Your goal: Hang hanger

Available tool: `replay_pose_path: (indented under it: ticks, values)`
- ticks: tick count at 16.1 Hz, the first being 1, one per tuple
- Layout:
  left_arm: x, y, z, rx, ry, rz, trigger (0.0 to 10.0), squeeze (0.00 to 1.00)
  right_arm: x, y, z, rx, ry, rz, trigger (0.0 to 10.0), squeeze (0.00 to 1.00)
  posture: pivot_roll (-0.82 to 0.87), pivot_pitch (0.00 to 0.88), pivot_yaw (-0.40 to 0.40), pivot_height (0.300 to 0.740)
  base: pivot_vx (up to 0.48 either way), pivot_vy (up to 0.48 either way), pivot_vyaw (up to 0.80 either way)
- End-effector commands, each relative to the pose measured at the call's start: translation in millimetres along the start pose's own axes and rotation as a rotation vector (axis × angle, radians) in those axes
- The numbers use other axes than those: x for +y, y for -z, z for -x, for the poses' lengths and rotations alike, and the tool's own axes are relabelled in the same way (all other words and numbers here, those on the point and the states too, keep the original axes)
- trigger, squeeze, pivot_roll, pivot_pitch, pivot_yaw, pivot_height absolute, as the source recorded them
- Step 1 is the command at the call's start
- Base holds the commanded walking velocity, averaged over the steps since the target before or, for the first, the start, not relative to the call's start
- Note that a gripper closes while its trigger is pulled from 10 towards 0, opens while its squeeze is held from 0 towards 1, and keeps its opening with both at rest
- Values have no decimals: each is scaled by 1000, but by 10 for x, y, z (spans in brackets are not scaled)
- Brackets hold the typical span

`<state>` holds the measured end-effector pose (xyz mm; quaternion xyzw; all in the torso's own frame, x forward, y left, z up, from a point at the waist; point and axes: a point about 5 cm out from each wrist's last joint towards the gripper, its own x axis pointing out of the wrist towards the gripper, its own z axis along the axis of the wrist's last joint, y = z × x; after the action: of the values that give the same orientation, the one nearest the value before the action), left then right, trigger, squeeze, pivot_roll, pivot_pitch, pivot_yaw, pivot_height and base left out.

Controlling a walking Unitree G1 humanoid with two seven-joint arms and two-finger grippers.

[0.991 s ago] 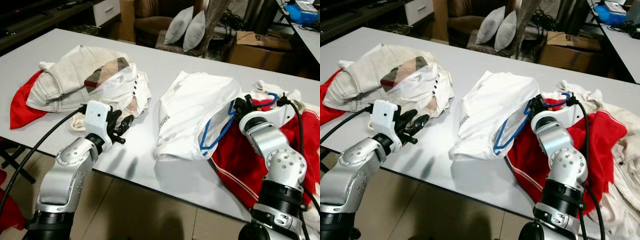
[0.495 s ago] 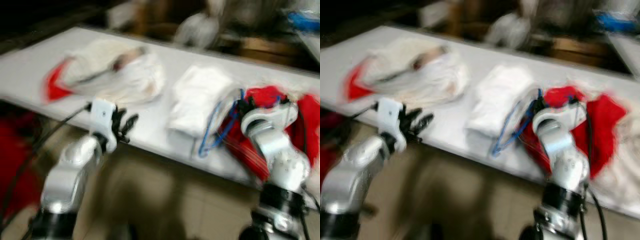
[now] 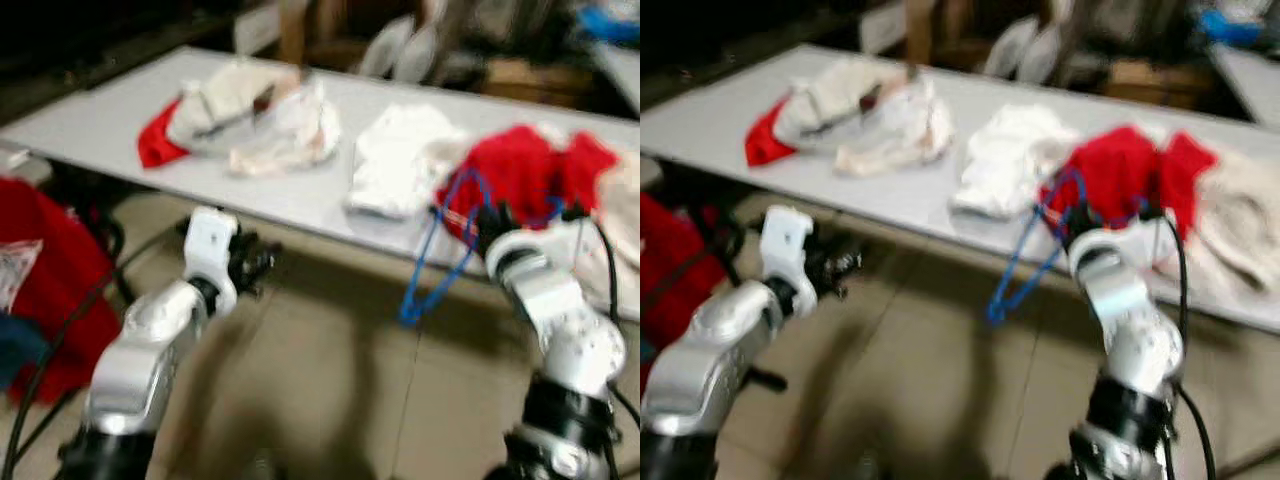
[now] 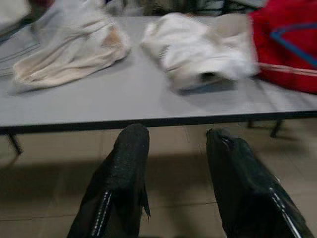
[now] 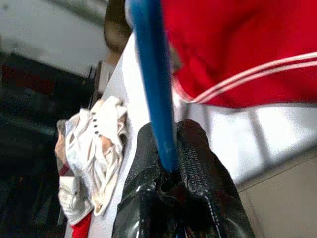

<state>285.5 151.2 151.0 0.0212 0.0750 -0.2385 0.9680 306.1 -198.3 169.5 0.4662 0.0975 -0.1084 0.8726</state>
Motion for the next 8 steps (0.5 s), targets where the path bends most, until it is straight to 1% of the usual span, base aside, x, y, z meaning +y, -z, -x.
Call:
replay_pose_path:
  ticks: [1, 3, 5, 8]
  values:
    - [11, 5, 13, 10, 0, -5, 10000, 0, 40, 34, 19, 14, -14, -8, 10000, 0, -80, 29, -16, 740, -247, 0, 0]
    - [18, 17, 12, 24, 9, -30, 10000, 0, 32, 64, 37, 19, -10, -8, 10000, 0, -80, 30, -14, 740, 0, 0, 0]
    - [18, 30, 8, 29, 12, -32, 10000, 0, 26, 74, 44, 24, -8, -6, 10000, 0, -81, 33, -15, 740, 0, 0, 0]
    - [20, 55, 1, 40, 9, -34, 10000, 0, 6, 128, 57, 64, -5, 20, 10000, 0, -82, 39, -28, 740, 0, 0, 0]
